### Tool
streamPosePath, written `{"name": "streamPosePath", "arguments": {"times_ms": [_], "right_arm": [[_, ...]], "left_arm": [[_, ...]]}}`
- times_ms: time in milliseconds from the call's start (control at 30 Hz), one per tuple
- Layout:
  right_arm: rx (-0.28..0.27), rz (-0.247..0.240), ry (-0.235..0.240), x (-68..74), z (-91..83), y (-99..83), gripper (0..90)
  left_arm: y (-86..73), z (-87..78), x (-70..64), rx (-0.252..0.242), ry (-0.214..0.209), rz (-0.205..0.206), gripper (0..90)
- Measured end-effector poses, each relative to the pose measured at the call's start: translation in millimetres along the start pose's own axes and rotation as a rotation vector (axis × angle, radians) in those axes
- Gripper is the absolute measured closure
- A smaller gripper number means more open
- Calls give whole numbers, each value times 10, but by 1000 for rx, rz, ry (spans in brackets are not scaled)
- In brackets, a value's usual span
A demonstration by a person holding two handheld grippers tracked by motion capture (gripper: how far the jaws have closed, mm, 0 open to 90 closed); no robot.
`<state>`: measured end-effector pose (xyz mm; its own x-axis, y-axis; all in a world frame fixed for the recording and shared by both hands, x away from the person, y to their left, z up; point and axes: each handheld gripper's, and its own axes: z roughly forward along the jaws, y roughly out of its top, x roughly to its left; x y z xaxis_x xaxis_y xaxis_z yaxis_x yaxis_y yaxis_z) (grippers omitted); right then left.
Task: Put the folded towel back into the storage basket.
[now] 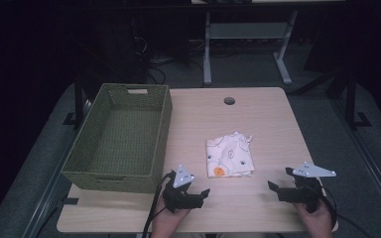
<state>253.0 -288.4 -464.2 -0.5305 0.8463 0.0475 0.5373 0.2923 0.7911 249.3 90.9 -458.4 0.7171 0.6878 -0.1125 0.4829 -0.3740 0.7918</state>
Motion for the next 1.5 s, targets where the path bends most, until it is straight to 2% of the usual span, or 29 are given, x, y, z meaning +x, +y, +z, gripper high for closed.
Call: {"name": "streamPosePath", "arguments": {"times_ms": [200, 367, 500, 733, 833, 867, 1033, 1333, 1500], "right_arm": [[8, 5, 5, -10, 18, -2, 140], [3, 10, 4, -3, 15, 4, 140], [-7, 4, 7, 6, 15, 19, 140], [-3, 9, 3, 7, 29, 23, 140], [-8, 5, 4, -3, 23, 22, 140], [-12, 7, 6, -6, 17, 22, 140], [-9, 6, 14, -13, 20, 23, 141], [-16, 2, 17, -13, 18, 25, 143], [-20, 10, 18, -28, 10, 25, 143]], "left_arm": [[6, -21, 20, -9, 7, 5, 271], [13, -45, 39, -25, 0, -11, 270], [52, -65, 39, -56, -65, -38, 263], [206, -46, 14, -62, -75, -4, 252], [278, 24, 6, -37, -87, 1, 251], [314, 77, 20, -11, -97, -7, 251], [466, 255, 17, 36, -80, -5, 249], [864, 563, -87, 113, -25, 74, 279], [1030, 752, -66, 171, -1, 89, 291]]}}
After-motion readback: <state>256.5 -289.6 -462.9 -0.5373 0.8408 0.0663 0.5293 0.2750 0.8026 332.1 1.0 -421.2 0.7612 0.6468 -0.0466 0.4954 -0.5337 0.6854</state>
